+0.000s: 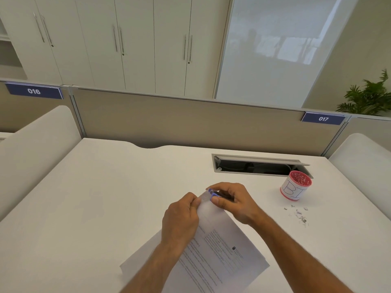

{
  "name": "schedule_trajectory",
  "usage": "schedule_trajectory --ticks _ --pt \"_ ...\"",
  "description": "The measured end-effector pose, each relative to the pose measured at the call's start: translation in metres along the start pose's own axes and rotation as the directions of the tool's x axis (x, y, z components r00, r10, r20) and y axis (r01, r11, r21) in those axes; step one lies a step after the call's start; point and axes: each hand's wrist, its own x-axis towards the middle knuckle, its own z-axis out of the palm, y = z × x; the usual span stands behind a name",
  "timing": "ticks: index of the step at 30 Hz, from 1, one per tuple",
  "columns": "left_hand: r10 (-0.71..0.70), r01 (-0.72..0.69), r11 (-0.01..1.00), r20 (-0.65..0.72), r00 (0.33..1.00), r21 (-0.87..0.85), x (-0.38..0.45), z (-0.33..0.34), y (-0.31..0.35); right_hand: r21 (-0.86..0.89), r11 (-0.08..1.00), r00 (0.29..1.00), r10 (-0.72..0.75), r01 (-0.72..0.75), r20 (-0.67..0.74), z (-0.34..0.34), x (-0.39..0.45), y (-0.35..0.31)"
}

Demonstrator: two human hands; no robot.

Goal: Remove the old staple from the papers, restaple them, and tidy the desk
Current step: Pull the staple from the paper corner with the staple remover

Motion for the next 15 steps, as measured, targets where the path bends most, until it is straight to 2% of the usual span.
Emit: schedule_trajectory --ticks 4,7,10,15 --pt "-0.054 0.054 0.998 0.019 0.998 -0.012 0.002 -0.001 -0.002 0.280 0.956 0.990 0.117 -0.089 -0.083 -0.010 -0.001 0.006" --pt "-0.086 0.087 0.995 0.013 0.996 -0.050 0.004 -0.001 -0.004 0.429 0.894 0.980 0.181 -0.128 -0.085 -0.017 -0.002 0.021" --pt "-0.107 0.108 0.991 0.015 0.994 -0.077 0.006 0.001 -0.004 0.479 0.864 0.973 0.218 -0.153 -0.082 -0.021 -0.001 0.033" --pt "-0.172 0.171 0.968 0.011 0.985 -0.184 0.010 0.005 -0.006 0.474 0.848 0.923 0.350 -0.238 -0.163 -0.028 0.003 0.048"
